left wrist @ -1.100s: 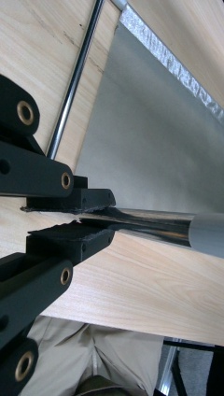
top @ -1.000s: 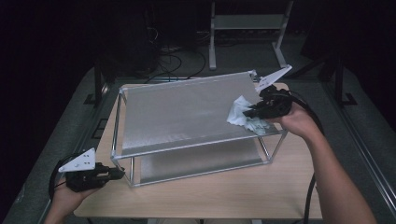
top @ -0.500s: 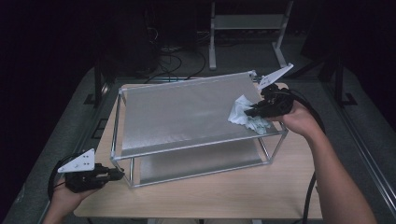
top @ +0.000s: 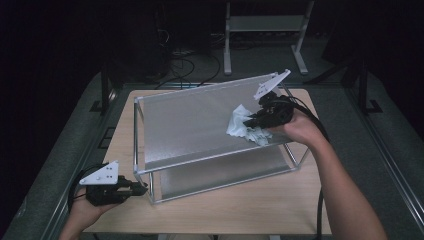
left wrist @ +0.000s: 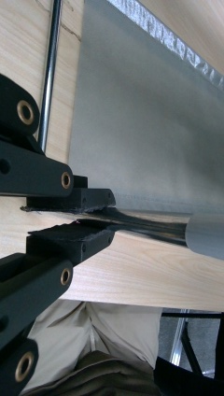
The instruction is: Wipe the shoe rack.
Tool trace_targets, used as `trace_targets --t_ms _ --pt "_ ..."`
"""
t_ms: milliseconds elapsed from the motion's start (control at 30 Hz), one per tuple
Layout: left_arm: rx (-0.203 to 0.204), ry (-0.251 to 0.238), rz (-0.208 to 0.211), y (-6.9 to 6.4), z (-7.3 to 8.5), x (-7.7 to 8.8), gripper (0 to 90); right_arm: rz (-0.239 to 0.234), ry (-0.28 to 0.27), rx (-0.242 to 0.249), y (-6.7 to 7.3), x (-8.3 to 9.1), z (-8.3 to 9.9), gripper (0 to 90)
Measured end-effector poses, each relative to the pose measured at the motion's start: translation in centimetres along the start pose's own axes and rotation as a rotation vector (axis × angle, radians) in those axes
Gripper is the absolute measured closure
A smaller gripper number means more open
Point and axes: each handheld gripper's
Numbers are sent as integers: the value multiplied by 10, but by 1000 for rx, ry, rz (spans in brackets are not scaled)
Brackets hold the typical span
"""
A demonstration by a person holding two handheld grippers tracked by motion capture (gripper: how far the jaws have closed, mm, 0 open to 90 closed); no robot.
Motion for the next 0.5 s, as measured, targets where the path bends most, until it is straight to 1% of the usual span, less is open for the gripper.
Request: trace_targets --t_ms 33,67,133,200,300,367,433,500 --pt "8 1 -7 0 0 1 814 -4 3 0 0 -1 -1 800" --pt "8 1 -7 0 0 1 815 -9 0 -2 -1 1 -1 800" --pt "9 2 -14 1 1 2 814 -6 12 -4 -2 6 3 800" --pt "12 -1 -16 1 2 2 814 -1 12 -17 -5 14 11 800" --pt "15 -9 -21 0 3 2 814 21 6 -55 -11 30 28 800" --pt "14 -9 -15 0 2 1 814 30 0 -73 -12 39 36 800" --pt "11 -4 -13 0 0 -1 814 36 -2 -60 -8 41 38 800" --pt "13 -8 -14 -1 0 -2 814 3 -12 -39 -1 36 33 800"
Point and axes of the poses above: each handheld gripper's, and its own axes: x roughly backward along the jaws, z roughly out of its underside, y roughly to its left, and after that the axes turned 3 degrees about -y, right-handed
